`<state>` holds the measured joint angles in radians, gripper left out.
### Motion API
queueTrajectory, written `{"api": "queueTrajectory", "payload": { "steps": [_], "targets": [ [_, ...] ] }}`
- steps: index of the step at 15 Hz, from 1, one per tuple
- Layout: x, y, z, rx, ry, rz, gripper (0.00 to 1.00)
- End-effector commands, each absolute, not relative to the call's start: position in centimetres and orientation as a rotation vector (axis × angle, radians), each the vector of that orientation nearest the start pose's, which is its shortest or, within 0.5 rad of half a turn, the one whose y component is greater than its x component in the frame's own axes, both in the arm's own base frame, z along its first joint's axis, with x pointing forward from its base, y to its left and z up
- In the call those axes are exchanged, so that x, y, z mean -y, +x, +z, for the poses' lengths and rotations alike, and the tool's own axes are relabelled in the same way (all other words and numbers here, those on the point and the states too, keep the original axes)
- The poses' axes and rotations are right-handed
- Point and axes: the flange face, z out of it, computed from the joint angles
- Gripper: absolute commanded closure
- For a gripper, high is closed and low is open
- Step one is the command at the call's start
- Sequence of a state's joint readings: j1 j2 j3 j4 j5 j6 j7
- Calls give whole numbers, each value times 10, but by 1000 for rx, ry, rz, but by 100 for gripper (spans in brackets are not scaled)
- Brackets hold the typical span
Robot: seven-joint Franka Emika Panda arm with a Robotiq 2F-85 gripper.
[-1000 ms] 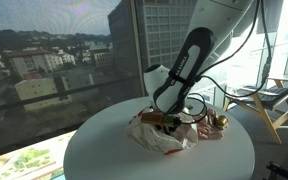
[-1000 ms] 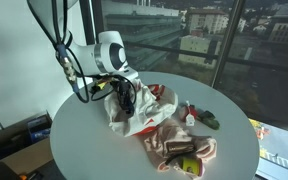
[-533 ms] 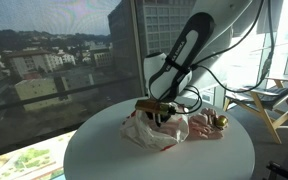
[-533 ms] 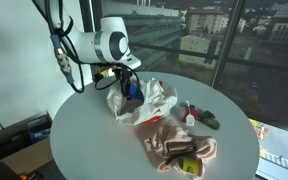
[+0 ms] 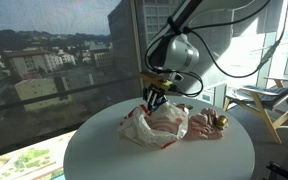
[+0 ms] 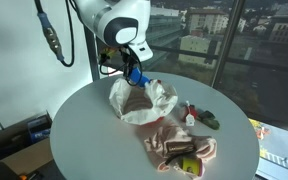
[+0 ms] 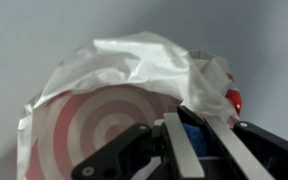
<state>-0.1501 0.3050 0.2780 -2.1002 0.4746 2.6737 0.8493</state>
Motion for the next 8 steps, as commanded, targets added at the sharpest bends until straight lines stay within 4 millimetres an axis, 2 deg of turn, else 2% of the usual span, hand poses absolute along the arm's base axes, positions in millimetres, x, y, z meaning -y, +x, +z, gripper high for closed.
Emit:
{"api": "queueTrajectory", "payload": {
  "steps": [1, 3, 5, 8],
  "targets": [
    [-46, 584, 355, -1405, -2122, -69, 98],
    [-31, 573, 384, -1428, -2021, -35, 98],
    [-7, 557, 401, -1527, -1955, -60, 98],
    [29, 533, 398, -1703, -1868, -64, 98]
  ]
}}
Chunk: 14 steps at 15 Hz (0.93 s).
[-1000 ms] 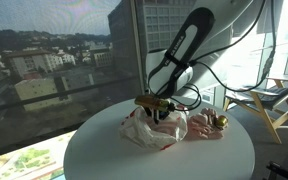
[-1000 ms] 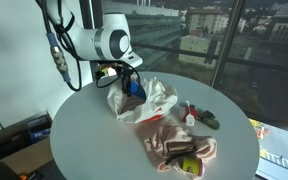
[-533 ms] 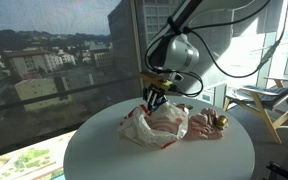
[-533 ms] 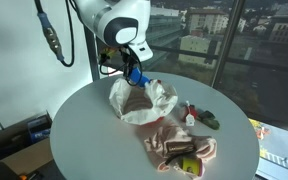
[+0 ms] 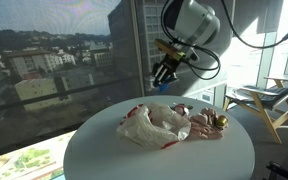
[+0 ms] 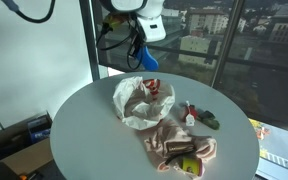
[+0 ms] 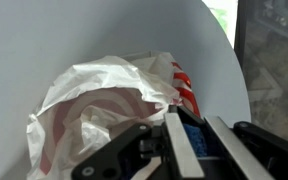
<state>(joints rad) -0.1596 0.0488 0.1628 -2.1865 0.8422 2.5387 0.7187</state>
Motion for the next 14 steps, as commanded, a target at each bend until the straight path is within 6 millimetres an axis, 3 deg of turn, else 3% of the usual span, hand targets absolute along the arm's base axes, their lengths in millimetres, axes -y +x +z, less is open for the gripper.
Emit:
{"api": "queueTrajectory", "payload": {
  "steps": [1, 4, 8, 11, 14],
  "targets": [
    [38, 524, 390, -1759, -1830, -41, 98],
    [59, 503, 356, -1894, -1753, 21, 98],
    [82, 490, 306, -2056, -1771, -79, 98],
    [97, 489, 275, -2164, -1828, -159, 98],
    [109, 497, 259, -2211, -1916, -205, 98]
  ]
}}
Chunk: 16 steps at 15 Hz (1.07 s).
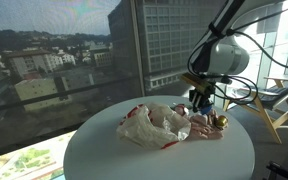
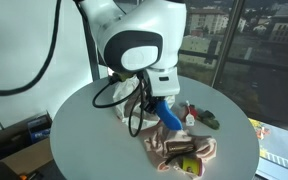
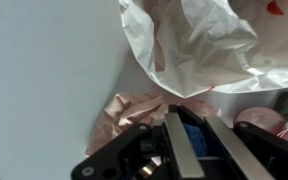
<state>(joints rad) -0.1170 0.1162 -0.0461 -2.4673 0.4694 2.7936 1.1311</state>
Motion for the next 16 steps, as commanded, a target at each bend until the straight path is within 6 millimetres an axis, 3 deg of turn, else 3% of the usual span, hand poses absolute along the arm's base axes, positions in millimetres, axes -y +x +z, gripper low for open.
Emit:
{"api": "queueTrajectory", "payload": {
  "steps": [1, 6, 10, 12, 16],
  "targets": [
    [113, 499, 256, -2218, -1958, -225, 75],
    [103, 506, 274, -2146, -2085, -217, 36],
    [77, 501, 310, -2127, -2168, 28, 5],
    [61, 494, 323, -2124, -2262, 154, 0],
    [32, 486, 367, -2115, -2415, 350, 0]
  ]
}}
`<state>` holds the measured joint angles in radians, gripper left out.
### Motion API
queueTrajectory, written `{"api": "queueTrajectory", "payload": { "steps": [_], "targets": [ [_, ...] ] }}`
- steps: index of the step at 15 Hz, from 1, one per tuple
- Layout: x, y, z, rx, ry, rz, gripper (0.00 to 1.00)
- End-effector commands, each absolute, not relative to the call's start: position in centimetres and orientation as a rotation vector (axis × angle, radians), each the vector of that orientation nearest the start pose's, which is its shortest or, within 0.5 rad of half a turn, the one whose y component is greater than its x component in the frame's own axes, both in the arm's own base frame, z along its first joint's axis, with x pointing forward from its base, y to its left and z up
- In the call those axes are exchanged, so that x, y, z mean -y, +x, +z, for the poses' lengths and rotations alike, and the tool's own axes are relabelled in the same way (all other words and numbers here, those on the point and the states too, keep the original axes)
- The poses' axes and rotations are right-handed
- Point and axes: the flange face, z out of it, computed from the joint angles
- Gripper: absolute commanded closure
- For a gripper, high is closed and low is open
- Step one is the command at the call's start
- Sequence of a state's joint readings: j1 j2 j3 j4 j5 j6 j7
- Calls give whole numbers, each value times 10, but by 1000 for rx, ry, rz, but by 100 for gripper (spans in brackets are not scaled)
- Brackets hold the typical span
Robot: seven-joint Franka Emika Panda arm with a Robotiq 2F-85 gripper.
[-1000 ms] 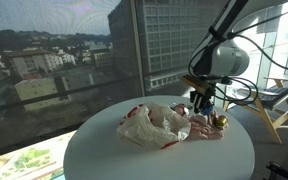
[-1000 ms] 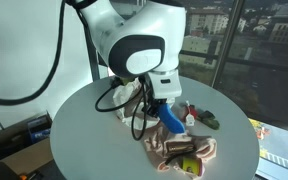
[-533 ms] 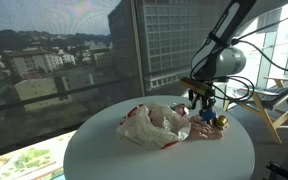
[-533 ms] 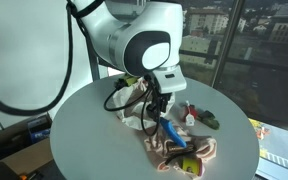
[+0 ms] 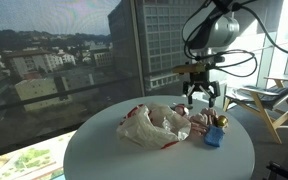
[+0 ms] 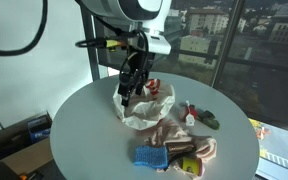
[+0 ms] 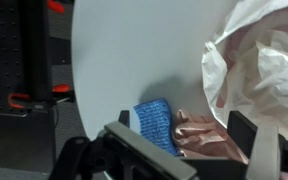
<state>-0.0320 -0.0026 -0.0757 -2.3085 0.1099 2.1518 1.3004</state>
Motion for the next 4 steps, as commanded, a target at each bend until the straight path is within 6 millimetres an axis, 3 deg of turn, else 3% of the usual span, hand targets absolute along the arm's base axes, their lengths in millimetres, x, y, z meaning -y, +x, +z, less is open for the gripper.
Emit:
{"api": "queueTrajectory", "payload": {
  "steps": [1, 4],
  "targets": [
    [25, 485, 374, -2123, -2450, 360, 0],
    [5, 485, 383, -2174, -2530, 261, 0]
  ]
}}
